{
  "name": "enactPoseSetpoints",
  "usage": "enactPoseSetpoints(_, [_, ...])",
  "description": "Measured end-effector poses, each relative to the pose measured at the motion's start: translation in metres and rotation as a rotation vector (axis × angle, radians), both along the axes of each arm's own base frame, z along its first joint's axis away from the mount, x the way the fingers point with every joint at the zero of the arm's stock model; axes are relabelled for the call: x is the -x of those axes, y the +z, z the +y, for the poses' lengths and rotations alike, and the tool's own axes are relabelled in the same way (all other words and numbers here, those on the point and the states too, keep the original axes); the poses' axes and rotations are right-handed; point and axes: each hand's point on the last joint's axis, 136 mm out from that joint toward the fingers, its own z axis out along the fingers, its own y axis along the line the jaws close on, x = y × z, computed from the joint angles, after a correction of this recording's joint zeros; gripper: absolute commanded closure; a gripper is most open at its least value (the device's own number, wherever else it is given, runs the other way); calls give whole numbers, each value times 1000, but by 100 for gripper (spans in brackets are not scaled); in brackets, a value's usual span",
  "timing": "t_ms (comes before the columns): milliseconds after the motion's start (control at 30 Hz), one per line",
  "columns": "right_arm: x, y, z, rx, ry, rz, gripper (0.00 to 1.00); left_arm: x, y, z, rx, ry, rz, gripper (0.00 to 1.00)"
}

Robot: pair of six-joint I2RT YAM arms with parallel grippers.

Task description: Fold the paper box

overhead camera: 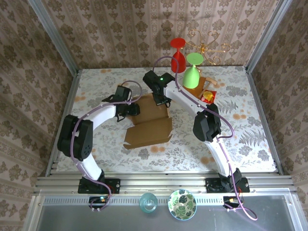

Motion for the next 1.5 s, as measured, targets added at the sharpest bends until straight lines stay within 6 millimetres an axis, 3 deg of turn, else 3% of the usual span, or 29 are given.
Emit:
enactPoseSetpoints(167, [0,0,0,0,0,0,100,3,11,-3,78,3,-8,56])
enactPoseSetpoints(467, [-1,0,0,-9,-2,1,100,22,-16,9,68,27,68,65])
enactPoseSetpoints(700, [0,-1,3,-25,3,8,100,13,-27,14,41,57,58,100])
enactPoseSetpoints(1300, [1,-9,9,3,24,-7,100,14,-24,20,-95,80,46,100])
enactPoseSetpoints(1500, [4,-25,9,-13,26,21,80,16,-25,22,-104,81,62,100])
